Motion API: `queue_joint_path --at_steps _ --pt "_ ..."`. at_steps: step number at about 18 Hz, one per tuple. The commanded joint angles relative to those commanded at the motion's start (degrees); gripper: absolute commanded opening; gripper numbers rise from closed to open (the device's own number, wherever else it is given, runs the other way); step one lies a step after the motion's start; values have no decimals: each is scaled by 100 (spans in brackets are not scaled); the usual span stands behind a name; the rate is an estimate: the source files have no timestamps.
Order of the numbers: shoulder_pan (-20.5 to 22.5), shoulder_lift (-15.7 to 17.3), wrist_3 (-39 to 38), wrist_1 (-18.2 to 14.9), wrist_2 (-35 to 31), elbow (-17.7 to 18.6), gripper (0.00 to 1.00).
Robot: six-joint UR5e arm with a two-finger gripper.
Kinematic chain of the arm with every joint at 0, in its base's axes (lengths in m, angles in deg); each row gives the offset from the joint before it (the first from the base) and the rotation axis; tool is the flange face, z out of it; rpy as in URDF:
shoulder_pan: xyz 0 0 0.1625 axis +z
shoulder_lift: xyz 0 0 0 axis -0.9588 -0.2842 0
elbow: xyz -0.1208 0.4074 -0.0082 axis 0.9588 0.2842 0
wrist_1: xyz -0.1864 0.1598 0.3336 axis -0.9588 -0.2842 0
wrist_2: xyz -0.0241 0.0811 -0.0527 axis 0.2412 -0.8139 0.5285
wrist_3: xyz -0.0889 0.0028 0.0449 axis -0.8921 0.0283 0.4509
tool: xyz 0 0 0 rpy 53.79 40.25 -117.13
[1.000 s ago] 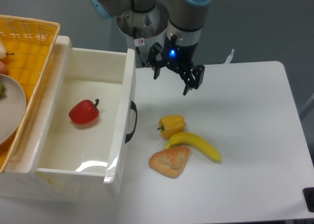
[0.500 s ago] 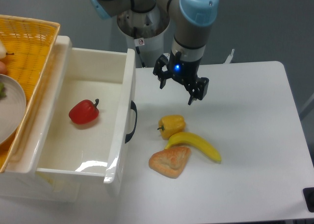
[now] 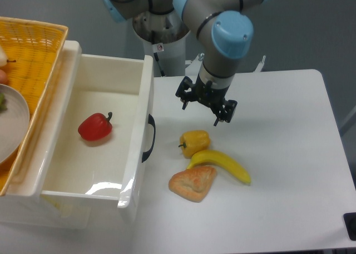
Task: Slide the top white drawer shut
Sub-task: 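Move the gripper down toward the front of the open white drawer, then position the gripper against the drawer front beside its black handle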
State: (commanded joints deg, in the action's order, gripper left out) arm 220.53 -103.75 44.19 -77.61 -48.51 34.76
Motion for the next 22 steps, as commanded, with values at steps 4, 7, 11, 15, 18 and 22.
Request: queue_joint_path --at_steps 4,7,11,15,18,22 --pt "0 -255 -159 105 -97 -62 100" --pt "-26 -396 -386 420 -115 -36 100" --pt "-140 -528 -1054 729 -106 -36 100" --pt "-316 -660 -1521 896 -97 -36 100" --pt "-404 -669 -1513 897 -88 -9 100" --pt "-475 -739 -1504 914 -88 -9 100"
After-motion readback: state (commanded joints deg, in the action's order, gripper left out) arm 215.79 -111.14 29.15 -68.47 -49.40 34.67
